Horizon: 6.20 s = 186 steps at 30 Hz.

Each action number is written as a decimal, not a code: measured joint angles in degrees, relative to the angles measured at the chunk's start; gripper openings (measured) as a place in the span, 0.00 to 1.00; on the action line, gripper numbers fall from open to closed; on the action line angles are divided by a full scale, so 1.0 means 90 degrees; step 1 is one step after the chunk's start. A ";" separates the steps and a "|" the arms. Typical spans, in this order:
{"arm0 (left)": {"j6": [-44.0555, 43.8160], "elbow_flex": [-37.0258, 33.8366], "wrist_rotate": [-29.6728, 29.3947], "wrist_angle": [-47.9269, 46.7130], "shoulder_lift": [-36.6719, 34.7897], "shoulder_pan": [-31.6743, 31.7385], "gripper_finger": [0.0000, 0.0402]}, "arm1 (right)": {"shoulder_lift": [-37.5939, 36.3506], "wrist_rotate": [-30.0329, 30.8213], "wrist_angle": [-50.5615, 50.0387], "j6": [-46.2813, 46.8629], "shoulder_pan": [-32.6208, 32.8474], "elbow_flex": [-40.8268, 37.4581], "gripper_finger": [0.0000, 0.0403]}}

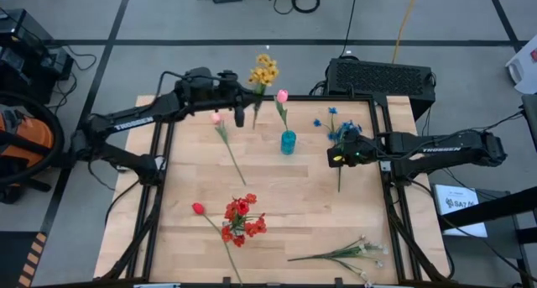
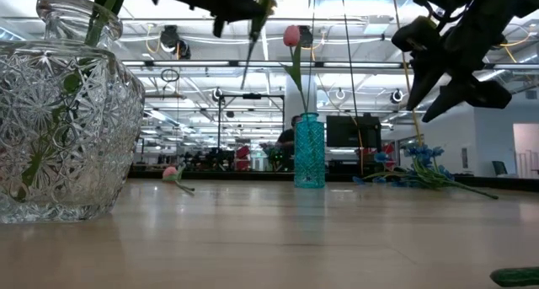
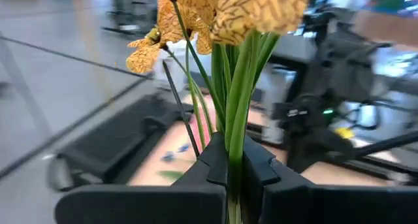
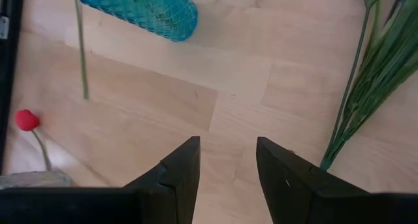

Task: Sort flowers into vase by color
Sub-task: Put the yellow flowers into the blue vase, then put the blue flowers into the transparent vase

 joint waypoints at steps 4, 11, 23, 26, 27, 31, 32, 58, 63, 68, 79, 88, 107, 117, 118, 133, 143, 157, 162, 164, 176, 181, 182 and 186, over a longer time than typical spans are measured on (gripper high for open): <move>-0.0493 0.0000 0.0566 0.0969 0.0372 -0.0075 0.02 | 0.0147 -0.0007 0.0001 0.0001 0.0078 0.0000 0.35; -0.0491 -0.0065 0.0672 0.1586 0.0476 -0.0407 0.02 | 0.0265 -0.0021 -0.0004 -0.0001 0.0149 0.0000 0.35; -0.1119 -0.2938 0.0627 0.6169 0.0161 -0.0508 0.02 | 0.0265 -0.0048 -0.0001 -0.0100 0.0154 0.0000 0.35; -0.0604 -0.3153 0.0617 0.5997 0.0173 -0.0623 0.04 | 0.0265 -0.0046 0.0006 -0.0162 0.0152 0.0000 0.35; -0.0324 -0.3180 0.0619 0.5807 0.0173 -0.0658 0.05 | 0.0265 -0.0046 0.0009 -0.0171 0.0152 0.0000 0.35; 0.0590 -0.3184 0.0219 0.5352 0.0182 -0.0939 0.08 | 0.0265 -0.0046 0.0013 -0.0174 0.0152 0.0000 0.35; 0.0828 -0.3184 0.0069 0.5412 0.0210 -0.1028 0.07 | 0.0265 -0.0046 0.0015 -0.0174 0.0152 0.0000 0.35; 0.0850 -0.2606 -0.0065 0.7762 0.1454 -0.0952 0.02 | 0.0260 -0.0012 0.0067 -0.0176 0.0152 0.0000 0.35; 0.0803 -0.2374 -0.0027 0.7552 0.1696 -0.0947 0.02 | 0.0260 -0.0012 0.0060 -0.0176 0.0152 0.0000 0.35; 0.0854 -0.2219 -0.0019 0.7496 0.1994 -0.0934 0.02 | 0.0260 -0.0013 0.0066 -0.0176 0.0152 0.0000 0.35; 0.0853 -0.2159 -0.0027 0.7449 0.2504 -0.0913 0.03 | 0.0260 -0.0015 0.0047 -0.0176 0.0152 0.0000 0.35; 0.0855 -0.2161 -0.0216 0.6731 0.2624 -0.0908 0.13 | 0.0260 -0.0015 0.0045 -0.0176 0.0152 0.0000 0.35; 0.0734 -0.1326 -0.0251 0.4576 0.2621 -0.0906 0.42 | 0.0260 -0.0017 0.0040 -0.0153 0.0150 0.0000 0.35; 0.0739 -0.1280 -0.0245 0.3495 0.2314 -0.0906 0.44 | 0.0260 -0.0017 0.0041 -0.0159 0.0152 0.0000 0.35; 0.0748 -0.1280 -0.0245 0.3413 0.2256 -0.0906 0.45 | 0.0260 -0.0017 0.0040 -0.0160 0.0152 0.0000 0.35; 0.0702 -0.1277 -0.0250 0.1857 0.1388 -0.0826 0.45 | 0.0260 -0.0017 0.0040 -0.0166 0.0152 0.0000 0.35; 0.0693 -0.1280 -0.0252 0.0320 0.0563 -0.0828 0.45 | 0.0262 0.0013 0.0123 -0.0152 0.0147 0.0000 0.35; -0.0395 -0.1280 -0.0268 -0.0972 -0.0751 -0.0828 0.45 | 0.0262 0.0154 0.0385 -0.0174 0.0132 0.0000 0.35; -0.0825 -0.1280 -0.0373 -0.1867 -0.1089 -0.0828 0.45 | 0.0262 0.0246 0.0383 -0.0178 0.0132 0.0000 0.35; -0.0960 -0.1280 -0.0374 -0.2297 -0.1186 -0.0832 0.45 | 0.0262 0.0339 0.0380 -0.0196 0.0132 -0.0001 0.35; -0.0987 -0.2345 -0.0467 -0.2573 -0.1889 -0.0874 0.35 | 0.0262 0.0376 0.0291 -0.0229 0.0126 -0.0001 0.35; -0.1279 -0.2875 -0.0463 -0.2385 -0.2150 -0.0877 0.32 | 0.0231 0.0333 0.0270 -0.0490 0.0057 -0.0002 0.35; -0.1319 -0.2951 -0.0463 -0.2402 -0.2169 -0.0877 0.32 | 0.0225 0.0334 0.0274 -0.0561 0.0002 -0.0002 0.35; -0.1379 -0.3145 -0.0463 -0.2212 -0.2192 -0.0877 0.31 | 0.0188 0.0307 0.0296 -0.0914 -0.0354 0.0000 0.36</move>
